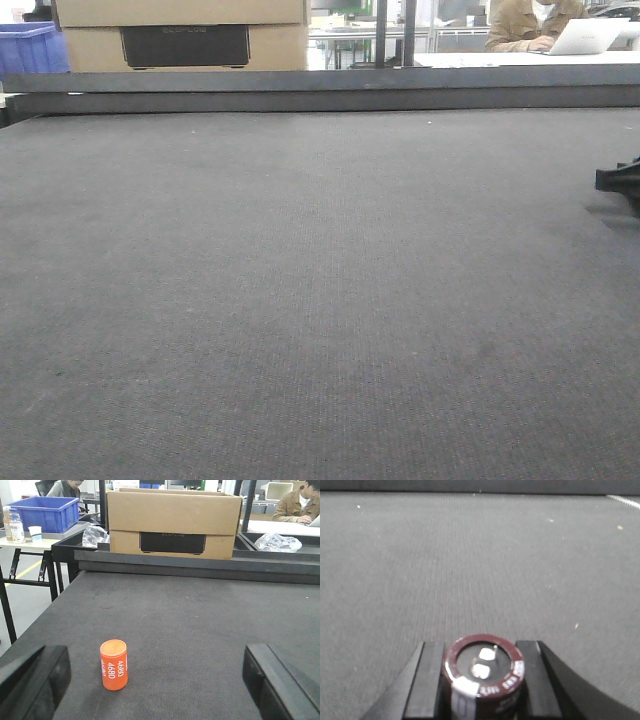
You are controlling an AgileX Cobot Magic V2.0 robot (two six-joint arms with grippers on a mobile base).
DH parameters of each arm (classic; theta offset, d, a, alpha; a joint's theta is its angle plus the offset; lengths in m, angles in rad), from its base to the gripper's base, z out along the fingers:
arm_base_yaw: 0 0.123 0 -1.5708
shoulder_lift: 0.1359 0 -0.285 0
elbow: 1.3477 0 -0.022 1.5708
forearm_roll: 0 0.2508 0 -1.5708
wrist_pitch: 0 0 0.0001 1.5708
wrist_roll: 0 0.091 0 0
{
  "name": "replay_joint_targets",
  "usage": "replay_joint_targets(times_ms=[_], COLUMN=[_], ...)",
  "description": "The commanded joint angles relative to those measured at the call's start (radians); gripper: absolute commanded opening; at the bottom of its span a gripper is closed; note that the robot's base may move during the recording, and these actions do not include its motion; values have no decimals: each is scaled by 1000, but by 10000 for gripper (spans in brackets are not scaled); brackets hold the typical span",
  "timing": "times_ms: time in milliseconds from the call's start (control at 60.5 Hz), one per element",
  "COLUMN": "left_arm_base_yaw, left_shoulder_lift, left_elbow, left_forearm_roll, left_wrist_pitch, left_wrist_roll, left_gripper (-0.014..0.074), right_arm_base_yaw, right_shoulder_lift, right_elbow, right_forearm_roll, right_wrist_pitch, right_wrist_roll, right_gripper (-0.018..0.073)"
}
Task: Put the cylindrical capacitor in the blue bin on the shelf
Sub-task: 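Close left gripper on orange cylinder, right gripper on black capacitor, then lift both held objects off the table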
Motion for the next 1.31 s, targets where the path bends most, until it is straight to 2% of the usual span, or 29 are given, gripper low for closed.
replay_joint_targets(times_ms=[0,149,264,330,380,496,578,727,826,909,1041,1289], left_arm_base_yaw=[-4,-4,-4,-4,-4,-4,-4,-4,-4,-4,-4,0], left_shoulder_lift=[3,3,26,60,98,238,372,646,852,995,1159,1352], left_elbow=[-6,38,118,179,231,289,292,268,216,150,36,-114], left_forearm_roll=[-1,-1,-1,-1,-4,-54,-61,-88,-94,-97,-147,-211], left_wrist_pitch=[-10,-10,-68,-150,-256,-468,-601,-875,-984,-1027,-1031,-1036], left_wrist_roll=[0,0,0,0,0,0,0,0,0,0,0,0], left_gripper=[610,610,608,608,608,601,601,601,601,601,601,601], right_arm_base_yaw=[-5,-5,-5,-5,2,5,5,5,5,5,5,5], right_shoulder_lift=[-74,-238,-403,-496,-566,-702,-771,-843,-871,-886,-905,-905], right_elbow=[8,56,99,122,131,135,135,136,136,136,136,136], right_forearm_roll=[-2,-2,-6,-17,-17,-26,-26,-26,-26,-26,-26,-26], right_wrist_pitch=[-21,33,107,162,218,369,454,511,526,542,564,566], right_wrist_roll=[2,2,2,2,2,2,2,2,2,2,2,2], right_gripper=[-160,-162,-162,-162,-162,-162,-162,-162,-162,-162,-162,-162])
